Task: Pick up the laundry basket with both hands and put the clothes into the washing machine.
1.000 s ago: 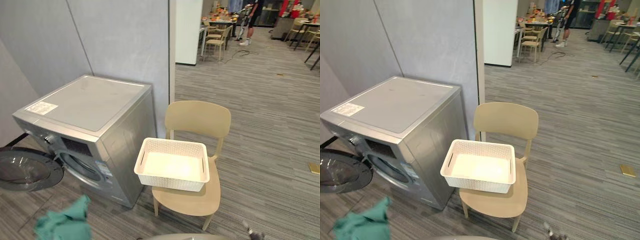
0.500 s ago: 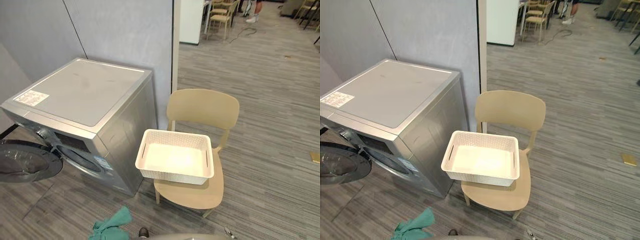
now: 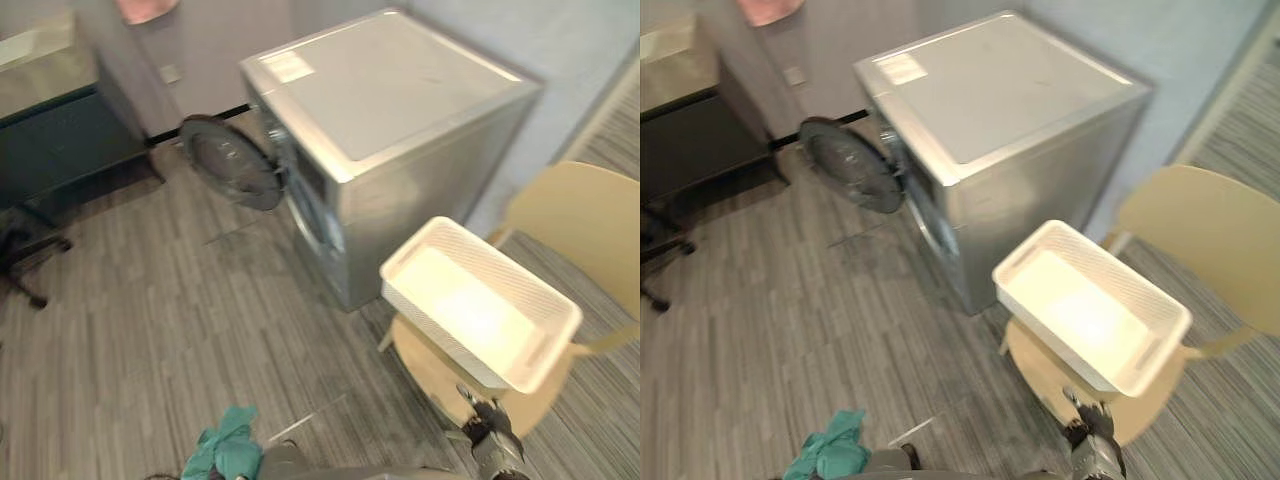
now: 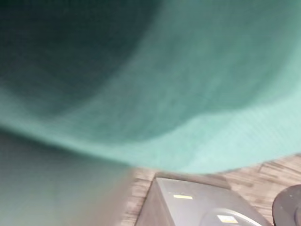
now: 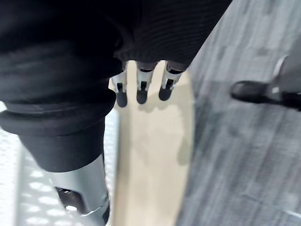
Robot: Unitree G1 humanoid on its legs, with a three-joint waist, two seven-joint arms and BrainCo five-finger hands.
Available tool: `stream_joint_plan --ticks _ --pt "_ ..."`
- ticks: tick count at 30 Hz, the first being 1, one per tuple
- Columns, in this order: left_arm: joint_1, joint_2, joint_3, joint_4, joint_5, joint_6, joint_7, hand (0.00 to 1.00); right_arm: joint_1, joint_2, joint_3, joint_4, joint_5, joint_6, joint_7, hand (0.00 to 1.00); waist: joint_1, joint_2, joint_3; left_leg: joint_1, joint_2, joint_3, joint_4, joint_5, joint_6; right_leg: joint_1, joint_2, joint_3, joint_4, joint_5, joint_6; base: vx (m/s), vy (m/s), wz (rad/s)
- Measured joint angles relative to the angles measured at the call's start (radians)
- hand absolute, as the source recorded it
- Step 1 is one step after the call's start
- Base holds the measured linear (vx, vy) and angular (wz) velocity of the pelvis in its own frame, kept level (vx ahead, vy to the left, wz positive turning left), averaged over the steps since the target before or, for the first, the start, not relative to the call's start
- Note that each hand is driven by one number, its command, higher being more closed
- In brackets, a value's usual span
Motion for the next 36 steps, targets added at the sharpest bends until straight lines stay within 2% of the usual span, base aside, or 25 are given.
stream_joint_plan --ticks 1,2,3,4,5,7,9,11,12,13,14,16,19,22,23,25,26,28,29,30,31,33,34,35,36 --pt "-0.006 0.027 -0.039 -0.006 0.026 0.004 -0.002 1.00 -0.005 0.023 0.005 0.040 -0.003 0.024 -0.002 0.00 0.003 -0.034 0.002 0.018 -0.042 -0.037 -0.033 0.008 0.013 0.005 -0.057 0.009 0.061 0.006 -0.009 0.01 0.269 0.88" --pt "-0.006 0.037 -0.053 -0.009 0.031 0.007 -0.002 1.00 -0.004 0.036 0.007 0.049 -0.007 0.028 -0.002 0.00 0.004 -0.035 0.005 0.028 -0.048 -0.044 -0.030 0.008 0.021 -0.002 -0.074 0.026 0.088 0.003 -0.006 0.01 0.257 0.42" --pt "-0.006 0.059 -0.072 -0.012 0.046 0.007 -0.002 1.00 -0.013 0.062 0.017 0.058 -0.024 0.035 -0.001 0.00 0.011 -0.039 0.005 0.050 -0.053 -0.041 -0.019 0.006 0.025 -0.001 -0.049 0.099 0.024 -0.051 0.065 -0.01 0.114 -0.02" --pt "-0.006 0.065 -0.072 -0.012 0.059 0.007 -0.002 1.00 -0.017 0.070 0.030 0.057 -0.031 0.035 0.002 0.00 0.013 -0.048 0.005 0.061 -0.063 -0.041 -0.012 0.005 0.025 -0.001 -0.037 0.125 -0.013 -0.039 0.054 -0.03 0.102 0.11" --pt "-0.011 0.066 -0.086 -0.010 0.069 0.008 -0.002 1.00 -0.009 0.064 0.049 0.055 -0.039 0.034 0.017 0.00 0.009 -0.063 -0.005 0.070 -0.094 -0.054 0.019 -0.019 0.055 0.017 -0.042 0.160 -0.025 0.018 0.028 -0.02 0.076 0.36" --pt "-0.014 0.031 -0.143 -0.027 0.101 -0.001 -0.012 1.00 0.010 0.028 0.051 0.058 -0.059 0.032 0.018 0.00 0.019 -0.033 -0.014 0.082 -0.123 -0.096 0.033 -0.057 0.079 0.028 -0.099 0.145 0.052 0.021 0.026 0.01 0.173 0.46" --pt "-0.012 0.029 -0.155 -0.029 0.127 -0.004 -0.025 1.00 0.019 -0.008 0.047 0.058 -0.077 0.033 0.019 0.00 0.010 -0.024 -0.011 0.086 -0.170 -0.142 0.032 -0.080 0.103 0.015 -0.182 0.177 0.181 0.003 -0.024 -0.02 0.163 0.50" --pt "0.001 0.045 -0.194 -0.031 0.142 -0.004 -0.029 1.00 0.066 -0.010 0.045 0.061 -0.078 0.034 0.022 0.00 -0.011 -0.027 -0.009 0.109 -0.200 -0.213 0.035 -0.096 0.130 -0.052 -0.212 0.417 0.335 0.054 -0.150 0.01 0.120 0.95" --pt "-0.003 0.065 -0.199 -0.030 0.156 -0.004 -0.035 1.00 0.086 0.008 0.025 0.053 -0.078 0.021 0.038 0.00 -0.015 -0.034 -0.001 0.116 -0.193 -0.246 0.037 -0.105 0.145 -0.092 -0.164 0.549 0.389 -0.002 -0.131 0.07 0.063 0.77" --pt "-0.001 0.082 -0.198 -0.026 0.166 -0.002 -0.036 1.00 0.084 0.022 0.020 0.053 -0.078 0.023 0.041 0.00 -0.016 -0.046 0.002 0.117 -0.188 -0.257 0.039 -0.107 0.147 -0.115 -0.118 0.604 0.416 -0.050 -0.112 0.08 -0.042 0.50" --pt "-0.004 0.107 -0.189 -0.021 0.197 0.005 -0.041 1.00 0.086 0.055 0.016 0.055 -0.078 0.030 0.051 0.00 -0.019 -0.071 0.009 0.117 -0.177 -0.279 0.047 -0.115 0.148 -0.159 -0.011 0.684 0.447 -0.131 -0.079 0.02 -0.124 0.49" --pt "-0.021 0.129 -0.139 -0.017 0.204 0.007 -0.049 1.00 0.099 0.109 -0.006 0.052 -0.073 0.032 0.061 0.00 -0.024 -0.127 0.037 0.112 -0.172 -0.321 0.053 -0.124 0.135 -0.218 0.090 0.650 0.395 -0.205 -0.073 0.01 -0.178 0.63" --pt "-0.029 0.125 -0.095 -0.014 0.219 0.020 -0.049 1.00 0.112 0.134 -0.049 0.017 -0.066 0.038 0.060 0.00 -0.044 -0.157 0.047 0.110 -0.166 -0.376 0.099 -0.163 0.087 -0.239 0.135 0.602 0.264 -0.204 -0.084 0.06 -0.233 0.66" --pt "-0.042 0.083 -0.090 -0.017 0.227 0.023 -0.062 1.00 0.130 0.138 -0.120 -0.004 -0.066 0.035 0.062 0.00 -0.039 -0.104 0.040 0.088 -0.118 -0.415 0.243 -0.230 0.108 -0.176 0.187 0.551 0.243 -0.209 -0.075 0.29 -0.189 0.41" --pt "-0.044 0.063 -0.086 -0.017 0.231 0.027 -0.068 1.00 0.138 0.134 -0.130 -0.018 -0.066 0.034 0.062 0.00 -0.039 -0.077 0.028 0.080 -0.096 -0.435 0.284 -0.263 0.095 -0.165 0.219 0.552 0.239 -0.209 -0.075 0.28 -0.130 0.26" --pt "-0.044 0.030 -0.049 -0.019 0.248 0.028 -0.071 1.00 0.146 0.133 -0.136 -0.029 -0.069 0.034 0.068 0.00 -0.041 -0.041 -0.016 0.038 -0.060 -0.458 0.377 -0.311 0.072 -0.131 0.284 0.531 0.165 -0.247 -0.118 0.23 -0.099 0.12" --pt "-0.044 0.031 -0.049 -0.020 0.249 0.029 -0.071 1.00 0.145 0.133 -0.132 -0.029 -0.073 0.034 0.070 0.00 -0.046 -0.040 -0.021 0.007 -0.056 -0.460 0.441 -0.313 0.068 -0.119 0.298 0.525 0.145 -0.249 -0.117 0.26 -0.102 0.18" --pt "-0.047 0.019 -0.049 -0.060 0.243 0.029 -0.070 1.00 0.148 0.124 -0.095 -0.037 -0.085 0.035 0.071 0.00 -0.051 -0.031 -0.019 -0.135 -0.046 -0.471 0.757 -0.264 -0.019 -0.073 0.336 0.520 0.104 -0.241 -0.129 0.24 -0.043 -0.03" --pt "-0.045 0.017 -0.047 -0.079 0.229 0.030 -0.070 1.00 0.152 0.115 -0.062 -0.043 -0.100 0.039 0.070 0.00 -0.036 -0.022 -0.015 -0.196 -0.030 -0.474 0.907 -0.170 -0.078 -0.035 0.358 0.530 0.094 -0.241 -0.139 0.29 0.002 -0.41" --pt "-0.037 0.019 -0.047 -0.087 0.215 0.029 -0.069 1.00 0.148 0.115 -0.024 -0.050 -0.104 0.050 0.068 0.00 -0.033 -0.022 -0.007 -0.217 -0.024 -0.447 1.000 -0.043 -0.074 0.019 0.368 0.558 0.060 -0.240 -0.140 0.33 0.008 -0.56" --pt "-0.030 0.030 -0.047 -0.089 0.208 0.025 -0.068 1.00 0.134 0.122 0.002 -0.054 -0.106 0.053 0.066 0.00 -0.029 -0.046 -0.005 -0.231 -0.015 -0.416 1.059 0.040 -0.042 0.065 0.364 0.582 0.024 -0.232 -0.145 0.31 0.017 -0.75" --pt "-0.022 0.047 -0.051 -0.091 0.197 0.011 -0.066 1.00 0.083 0.131 0.057 -0.063 -0.102 0.047 0.057 0.00 -0.020 -0.055 0.001 -0.300 0.031 -0.318 1.116 -0.084 0.081 0.119 0.355 0.649 -0.037 -0.216 -0.130 0.25 0.068 -0.80" --pt "-0.023 0.051 -0.050 -0.091 0.195 0.009 -0.065 1.00 0.066 0.134 0.067 -0.063 -0.098 0.046 0.057 0.00 -0.011 -0.067 -0.004 -0.324 0.039 -0.299 1.093 -0.126 0.097 0.126 0.345 0.668 -0.049 -0.212 -0.122 0.28 0.178 -1.04" --pt "-0.023 0.062 -0.047 -0.086 0.177 0.003 -0.063 1.00 0.016 0.148 0.078 -0.056 -0.080 0.040 0.056 0.00 0.002 -0.075 0.019 -0.361 0.046 -0.274 0.921 -0.186 0.107 0.161 0.303 0.733 -0.078 -0.198 -0.100 0.31 0.210 -0.94" --pt "-0.020 0.066 -0.044 -0.084 0.176 0.003 -0.061 1.00 0.002 0.149 0.079 -0.051 -0.074 0.035 0.057 0.00 0.008 -0.074 0.027 -0.362 0.046 -0.279 0.836 -0.187 0.105 0.171 0.288 0.752 -0.082 -0.198 -0.099 0.33 0.270 -0.93"
